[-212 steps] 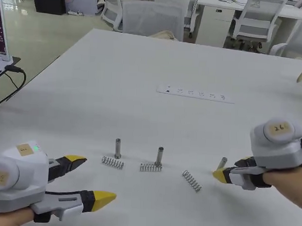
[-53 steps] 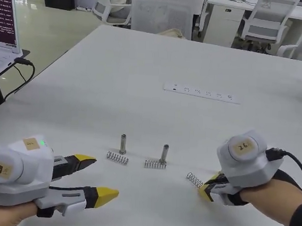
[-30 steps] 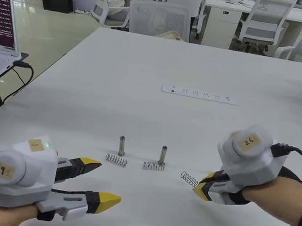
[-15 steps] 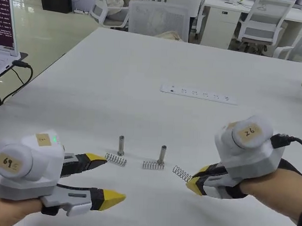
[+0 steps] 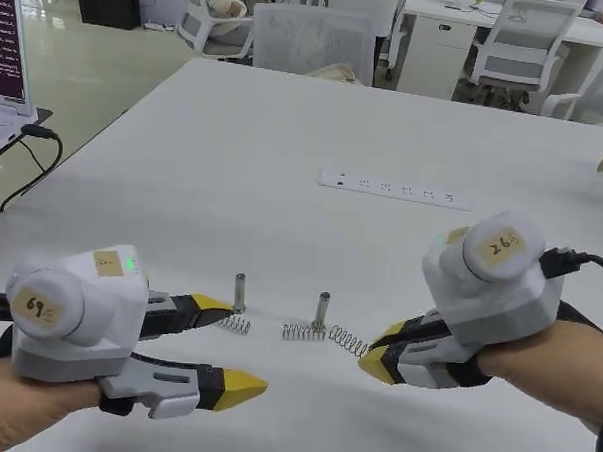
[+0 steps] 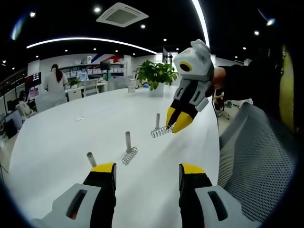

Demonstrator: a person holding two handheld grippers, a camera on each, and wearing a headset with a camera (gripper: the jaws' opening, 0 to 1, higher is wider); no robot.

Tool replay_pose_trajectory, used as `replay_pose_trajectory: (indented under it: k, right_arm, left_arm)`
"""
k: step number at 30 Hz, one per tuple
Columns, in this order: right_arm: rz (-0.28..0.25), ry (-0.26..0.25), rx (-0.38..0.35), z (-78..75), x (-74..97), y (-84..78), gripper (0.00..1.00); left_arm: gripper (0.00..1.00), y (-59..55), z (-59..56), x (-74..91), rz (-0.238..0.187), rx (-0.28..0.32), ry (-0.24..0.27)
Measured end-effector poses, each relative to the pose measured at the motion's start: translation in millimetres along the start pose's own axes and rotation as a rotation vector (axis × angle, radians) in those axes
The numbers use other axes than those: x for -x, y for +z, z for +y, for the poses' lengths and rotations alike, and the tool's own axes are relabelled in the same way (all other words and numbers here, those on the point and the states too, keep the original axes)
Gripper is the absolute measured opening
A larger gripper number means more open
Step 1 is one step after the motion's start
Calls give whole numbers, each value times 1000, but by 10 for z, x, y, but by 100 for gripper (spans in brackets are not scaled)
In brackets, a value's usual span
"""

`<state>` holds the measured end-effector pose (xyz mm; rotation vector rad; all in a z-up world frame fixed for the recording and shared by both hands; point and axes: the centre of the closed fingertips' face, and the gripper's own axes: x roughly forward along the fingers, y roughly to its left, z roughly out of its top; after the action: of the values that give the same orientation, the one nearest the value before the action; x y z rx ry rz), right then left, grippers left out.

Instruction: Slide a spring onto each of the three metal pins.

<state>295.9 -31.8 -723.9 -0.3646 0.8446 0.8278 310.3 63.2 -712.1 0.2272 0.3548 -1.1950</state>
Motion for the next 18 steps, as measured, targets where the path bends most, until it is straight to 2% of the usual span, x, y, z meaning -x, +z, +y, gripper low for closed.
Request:
replay_pose_trajectory:
  k: [10,18]
  right_arm:
    - [14,42,43,105,-46,42,8]
    - [34,77,69,181,-94,31,8]
  left_arm:
    - [47,9,-92,-119,21,-31,-53]
    - [46,-7,-194,-220,53,-72,-105]
